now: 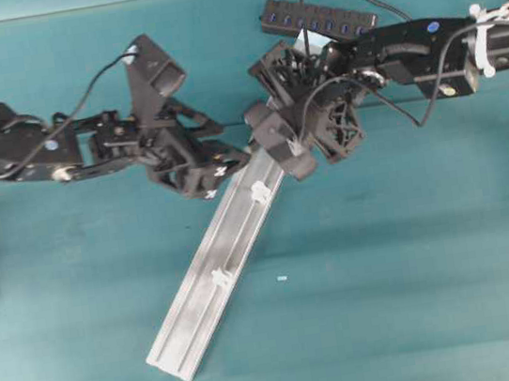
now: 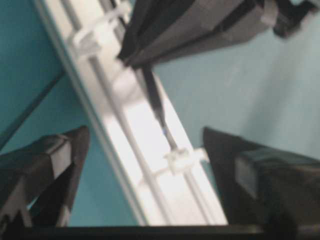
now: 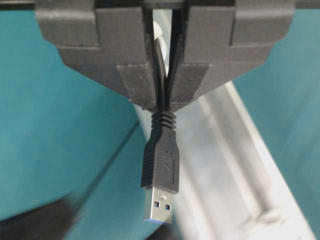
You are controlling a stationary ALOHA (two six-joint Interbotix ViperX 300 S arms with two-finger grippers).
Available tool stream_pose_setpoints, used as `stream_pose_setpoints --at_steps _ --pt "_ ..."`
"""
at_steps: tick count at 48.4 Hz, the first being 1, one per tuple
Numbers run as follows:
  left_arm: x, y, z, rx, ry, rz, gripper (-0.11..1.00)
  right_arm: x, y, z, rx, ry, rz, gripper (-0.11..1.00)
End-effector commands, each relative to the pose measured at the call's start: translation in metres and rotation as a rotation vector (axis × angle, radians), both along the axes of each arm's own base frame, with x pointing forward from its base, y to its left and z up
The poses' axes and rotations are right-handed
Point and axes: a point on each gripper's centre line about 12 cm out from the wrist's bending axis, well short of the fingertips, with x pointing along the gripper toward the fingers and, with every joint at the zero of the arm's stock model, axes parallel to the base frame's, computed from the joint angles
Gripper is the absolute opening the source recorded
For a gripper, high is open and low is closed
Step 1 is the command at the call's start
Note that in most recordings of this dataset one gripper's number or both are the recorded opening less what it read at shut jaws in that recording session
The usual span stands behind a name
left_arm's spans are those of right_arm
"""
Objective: Pass the USB cable through three rings with both arms.
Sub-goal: 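Move the left gripper away and push the plug into the second ring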
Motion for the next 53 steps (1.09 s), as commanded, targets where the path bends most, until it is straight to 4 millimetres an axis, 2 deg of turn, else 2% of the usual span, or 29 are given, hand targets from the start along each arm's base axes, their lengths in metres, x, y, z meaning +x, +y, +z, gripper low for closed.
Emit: stream_pose_setpoints --at_steps 1,14,29,53 --pt "-0.014 -0.004 0.049 0.030 -0.114 -0.006 0.94 0.000 0.002 -0.004 -0.030 0.030 0.040 0.06" --pt "-0.056 -0.015 0.086 0.049 -0.206 -0.011 0.95 -0.001 0.006 -0.006 -0.067 0.057 0.087 0.06" --pt "-0.098 -0.027 0.104 0.101 -0.280 -0.038 0.95 -0.002 0.025 -0.011 -0.073 0.092 0.164 0.06" --pt "-0.125 -0.032 0.117 0.113 -0.322 -0.037 0.95 0.002 0.027 -0.014 -0.076 0.085 0.173 0.06"
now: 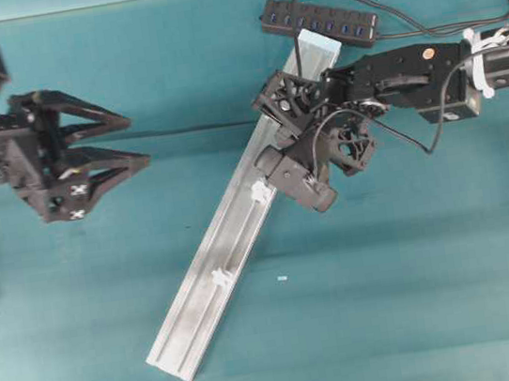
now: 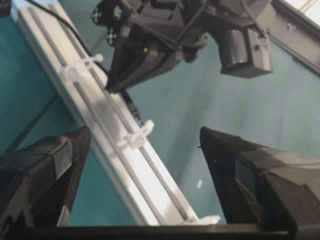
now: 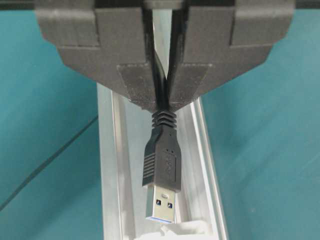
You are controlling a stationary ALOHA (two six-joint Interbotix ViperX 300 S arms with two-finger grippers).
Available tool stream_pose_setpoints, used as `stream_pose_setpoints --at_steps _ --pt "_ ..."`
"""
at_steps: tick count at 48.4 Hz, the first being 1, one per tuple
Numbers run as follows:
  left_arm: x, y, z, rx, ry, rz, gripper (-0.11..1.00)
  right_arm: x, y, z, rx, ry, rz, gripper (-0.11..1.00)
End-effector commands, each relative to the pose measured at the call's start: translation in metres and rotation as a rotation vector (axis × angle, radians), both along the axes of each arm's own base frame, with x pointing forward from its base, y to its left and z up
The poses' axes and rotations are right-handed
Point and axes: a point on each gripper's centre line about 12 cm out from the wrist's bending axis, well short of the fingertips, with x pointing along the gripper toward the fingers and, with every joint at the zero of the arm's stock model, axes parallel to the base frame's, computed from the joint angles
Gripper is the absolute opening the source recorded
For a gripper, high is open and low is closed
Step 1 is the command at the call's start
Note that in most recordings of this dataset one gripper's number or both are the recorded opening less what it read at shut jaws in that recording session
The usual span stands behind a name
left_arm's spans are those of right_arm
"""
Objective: Pass the USB cable through three rings with both arms.
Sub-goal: 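Move the left gripper away and push the plug into the second ring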
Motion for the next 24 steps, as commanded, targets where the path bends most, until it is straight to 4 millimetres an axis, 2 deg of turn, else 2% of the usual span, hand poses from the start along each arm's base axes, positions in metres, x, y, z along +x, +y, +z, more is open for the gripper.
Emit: stream_pose_setpoints --at_steps 1,13,24 --pt "-0.0116 -0.0027 0.0229 0.020 -0.081 -0.003 0.95 0.0036 0.0049 -0.0019 0.000 0.002 0.017 0.06" --pt "-0.0141 -0.0031 0.0224 0.018 -0.071 -0.002 0.95 0.0054 0.0101 -0.0099 0.004 0.018 0.029 0.06" --pt "-0.0141 -0.0031 0.0224 0.018 -0.071 -0.002 0.95 0.0107 0.0112 -0.0080 0.003 -0.009 0.029 0.06"
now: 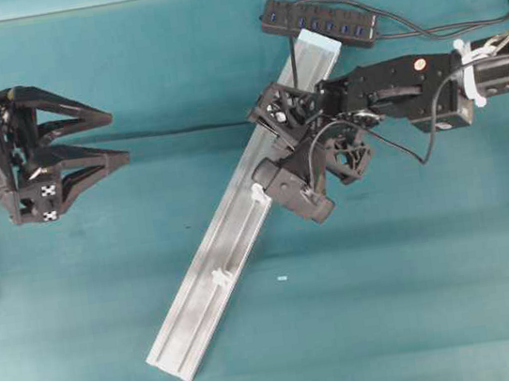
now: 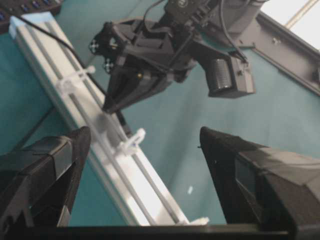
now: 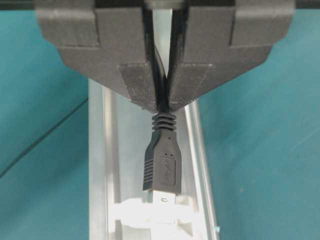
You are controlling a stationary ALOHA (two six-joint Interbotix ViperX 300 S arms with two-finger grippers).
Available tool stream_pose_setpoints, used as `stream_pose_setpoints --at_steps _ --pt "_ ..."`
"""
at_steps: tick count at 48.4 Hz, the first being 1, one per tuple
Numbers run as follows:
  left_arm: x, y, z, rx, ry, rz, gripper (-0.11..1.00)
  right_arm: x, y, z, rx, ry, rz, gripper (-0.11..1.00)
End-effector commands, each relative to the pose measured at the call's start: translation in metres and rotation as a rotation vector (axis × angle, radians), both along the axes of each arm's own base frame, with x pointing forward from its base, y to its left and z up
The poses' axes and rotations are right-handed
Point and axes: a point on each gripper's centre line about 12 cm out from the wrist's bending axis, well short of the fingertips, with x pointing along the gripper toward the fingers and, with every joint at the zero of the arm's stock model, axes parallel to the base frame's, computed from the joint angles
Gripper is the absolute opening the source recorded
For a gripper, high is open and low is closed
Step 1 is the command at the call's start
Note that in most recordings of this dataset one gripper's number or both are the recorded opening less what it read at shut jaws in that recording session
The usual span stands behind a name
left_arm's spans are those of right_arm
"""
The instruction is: Pass the USB cable through three rings with both arms.
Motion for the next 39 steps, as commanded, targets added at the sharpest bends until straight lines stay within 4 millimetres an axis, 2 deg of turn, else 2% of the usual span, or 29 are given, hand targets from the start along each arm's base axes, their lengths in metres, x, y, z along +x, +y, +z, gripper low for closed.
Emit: stream_pose_setpoints --at_steps 1,11,39 --pt "-0.002 -0.001 0.009 0.010 -0.031 -0.003 0.95 0.004 0.003 0.000 0.000 -0.008 0.009 0.06" --pt "-0.002 -0.001 0.007 0.008 -0.025 -0.002 0.95 0.006 0.004 0.001 0.005 -0.017 0.005 0.06" --pt "-0.004 -0.002 0.007 -0.007 -0.028 -0.002 0.94 0.016 0.024 0.005 0.032 -0.037 0.031 0.06"
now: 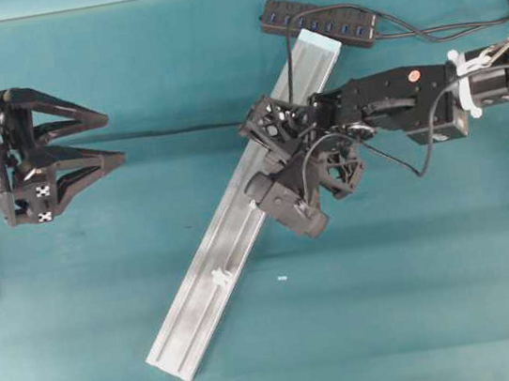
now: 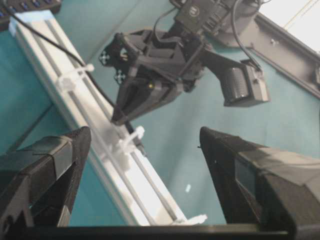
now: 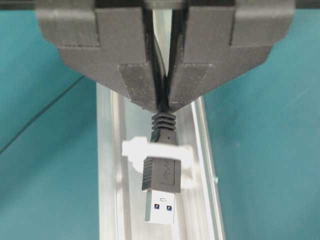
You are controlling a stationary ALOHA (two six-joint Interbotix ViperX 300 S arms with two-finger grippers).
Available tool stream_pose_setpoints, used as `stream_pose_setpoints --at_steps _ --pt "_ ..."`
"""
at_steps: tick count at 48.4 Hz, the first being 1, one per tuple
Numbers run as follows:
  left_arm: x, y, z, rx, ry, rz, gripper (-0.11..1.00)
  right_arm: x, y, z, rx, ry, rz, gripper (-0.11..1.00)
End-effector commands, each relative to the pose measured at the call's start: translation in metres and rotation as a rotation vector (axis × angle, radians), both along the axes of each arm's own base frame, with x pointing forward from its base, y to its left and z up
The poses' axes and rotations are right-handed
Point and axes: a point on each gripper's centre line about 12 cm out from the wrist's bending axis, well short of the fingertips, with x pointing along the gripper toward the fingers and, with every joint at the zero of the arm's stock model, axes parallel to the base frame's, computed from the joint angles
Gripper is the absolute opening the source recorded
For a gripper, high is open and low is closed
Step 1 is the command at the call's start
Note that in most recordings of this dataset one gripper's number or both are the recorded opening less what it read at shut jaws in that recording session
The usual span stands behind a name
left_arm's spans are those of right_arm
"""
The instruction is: Pass the USB cable through three rings with both arms.
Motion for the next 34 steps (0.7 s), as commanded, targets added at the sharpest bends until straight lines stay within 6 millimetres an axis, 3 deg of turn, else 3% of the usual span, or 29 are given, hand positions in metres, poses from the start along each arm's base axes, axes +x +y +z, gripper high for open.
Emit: stream_pose_setpoints --at_steps 1,26,34 --pt "0.000 -0.001 0.008 0.005 -0.027 -0.005 0.94 0.004 0.006 0.001 0.006 -0.010 0.010 0.06" --pt "0.004 -0.003 0.000 -0.051 -0.005 -0.002 0.94 0.011 0.014 0.010 0.063 -0.082 -0.038 0.06" --pt "0.008 -0.002 -0.012 -0.057 0.032 -0.002 0.94 0.010 0.014 0.009 0.066 -0.078 -0.040 0.06"
